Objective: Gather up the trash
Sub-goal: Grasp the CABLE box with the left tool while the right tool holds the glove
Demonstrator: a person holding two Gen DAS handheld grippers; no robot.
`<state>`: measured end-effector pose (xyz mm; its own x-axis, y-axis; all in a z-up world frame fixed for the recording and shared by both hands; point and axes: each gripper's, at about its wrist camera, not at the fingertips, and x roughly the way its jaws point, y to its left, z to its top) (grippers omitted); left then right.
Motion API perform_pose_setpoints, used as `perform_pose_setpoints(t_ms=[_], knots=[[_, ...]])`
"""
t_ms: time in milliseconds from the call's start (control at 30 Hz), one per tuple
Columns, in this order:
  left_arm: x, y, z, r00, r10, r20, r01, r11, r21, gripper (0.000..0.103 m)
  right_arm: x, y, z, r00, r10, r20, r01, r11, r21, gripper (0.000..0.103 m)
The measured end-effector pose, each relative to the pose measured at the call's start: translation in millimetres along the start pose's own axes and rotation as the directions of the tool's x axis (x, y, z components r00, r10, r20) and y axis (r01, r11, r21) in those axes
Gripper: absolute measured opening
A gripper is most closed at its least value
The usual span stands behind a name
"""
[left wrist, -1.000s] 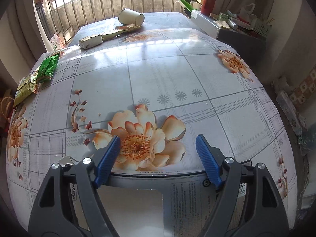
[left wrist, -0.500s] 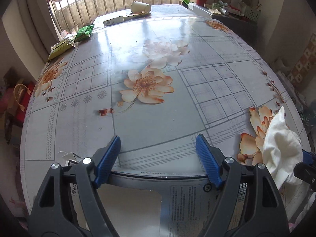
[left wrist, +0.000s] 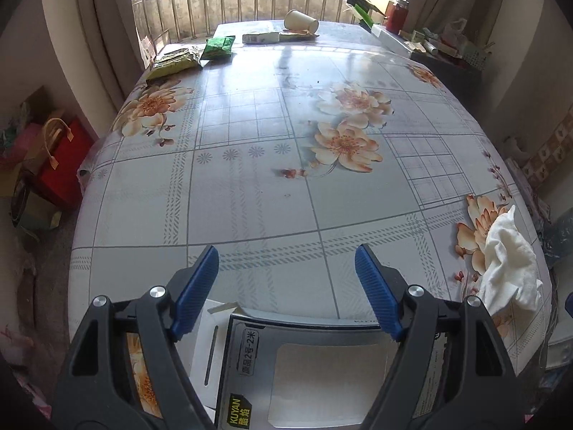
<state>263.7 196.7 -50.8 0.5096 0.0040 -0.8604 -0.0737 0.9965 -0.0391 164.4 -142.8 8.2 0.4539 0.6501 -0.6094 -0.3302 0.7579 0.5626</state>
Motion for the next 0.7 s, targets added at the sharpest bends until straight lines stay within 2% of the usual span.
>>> perform_pose_setpoints(t_ms=[67, 167, 267, 333, 467, 567, 700], knots=[[7.3, 3.6, -7.6, 1.0, 0.019, -0.015, -0.018, 1.0, 0.021, 0.059, 26.4, 9.8, -20.2, 0.995, 0.018, -0.101, -0.017, 1.0, 0.011, 0.052], [4.6, 10.3, -22.7, 1.0, -0.01, -0.013, 0.01, 1.0, 0.024, 0.056, 56.8, 20.4, -44.3, 0.976, 0.026, -0.218, -0.021, 1.0, 0.022, 0.04], [-4.4, 14.1, -36.9, 1.0, -0.021, -0.009, 0.021, 0.999, 0.034, 0.054, 77.6, 28.5, -53.5, 0.958, 0.03, -0.286, -0.026, 0.999, 0.019, 0.034], [-11.6, 15.6, -46.7, 0.999, -0.039, -0.013, 0.039, 0.999, 0.037, 0.053, 87.4, 30.0, -53.0, 0.954, 0.016, -0.3, -0.011, 1.0, 0.021, 0.033], [-29.4, 19.0, -71.5, 0.996, -0.086, -0.019, 0.086, 0.996, 0.021, 0.051, 96.3, 21.7, -43.4, 0.959, -0.018, -0.284, 0.034, 0.998, 0.051, 0.029], [-41.5, 20.3, -90.4, 0.987, -0.16, -0.034, 0.16, 0.987, -0.001, 0.051, 96.3, 13.7, -31.0, 0.968, -0.04, -0.247, 0.062, 0.995, 0.082, 0.028], [-52.7, 14.0, -109.5, 0.975, -0.218, -0.034, 0.218, 0.976, 0.0, 0.05, 91.8, 5.8, -22.6, 0.977, -0.048, -0.206, 0.075, 0.99, 0.121, 0.028]])
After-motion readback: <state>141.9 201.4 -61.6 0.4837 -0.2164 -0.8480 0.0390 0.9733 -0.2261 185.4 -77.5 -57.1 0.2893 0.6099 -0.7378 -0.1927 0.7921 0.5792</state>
